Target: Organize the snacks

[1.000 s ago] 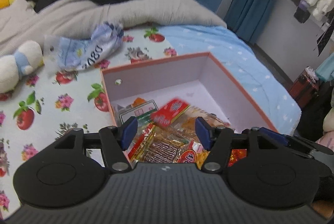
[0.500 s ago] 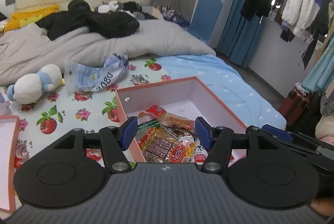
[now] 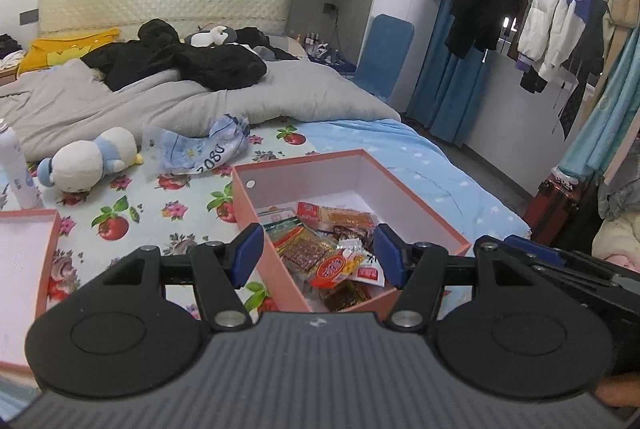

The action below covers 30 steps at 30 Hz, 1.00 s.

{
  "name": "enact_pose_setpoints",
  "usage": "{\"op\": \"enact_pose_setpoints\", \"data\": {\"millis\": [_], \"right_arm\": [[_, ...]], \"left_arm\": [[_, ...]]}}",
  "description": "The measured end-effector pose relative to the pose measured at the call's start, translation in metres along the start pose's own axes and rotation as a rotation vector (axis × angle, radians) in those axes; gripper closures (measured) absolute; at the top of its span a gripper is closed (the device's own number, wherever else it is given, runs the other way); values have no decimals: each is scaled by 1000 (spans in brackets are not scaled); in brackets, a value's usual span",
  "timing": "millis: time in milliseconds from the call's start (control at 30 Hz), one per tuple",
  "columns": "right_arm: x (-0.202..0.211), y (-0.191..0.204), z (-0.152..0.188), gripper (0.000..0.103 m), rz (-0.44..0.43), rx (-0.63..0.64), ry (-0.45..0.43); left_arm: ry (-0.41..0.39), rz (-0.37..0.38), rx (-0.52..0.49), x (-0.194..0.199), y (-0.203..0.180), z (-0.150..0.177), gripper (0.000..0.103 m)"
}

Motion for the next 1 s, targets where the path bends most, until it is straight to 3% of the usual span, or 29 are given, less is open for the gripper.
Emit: {"op": "enact_pose_setpoints", "data": {"millis": [433,1000], "right_arm": [[9,13,32,60,-15,25,15],[-18,9,48,60,-3,28,77]], "left_arm": [[17,-29,69,14,22,50,36],[52,-58,120,-19,44,62,37]]}}
Point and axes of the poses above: each gripper's, at about its wrist camera, not at the fingertips, and x roughly against the way its jaws point, y to its left, z to its underside, the point moved 4 cm from there along -x, roughly the way its jaws point, and after that the axes turned 8 degrees about y, right-handed, at the moved point
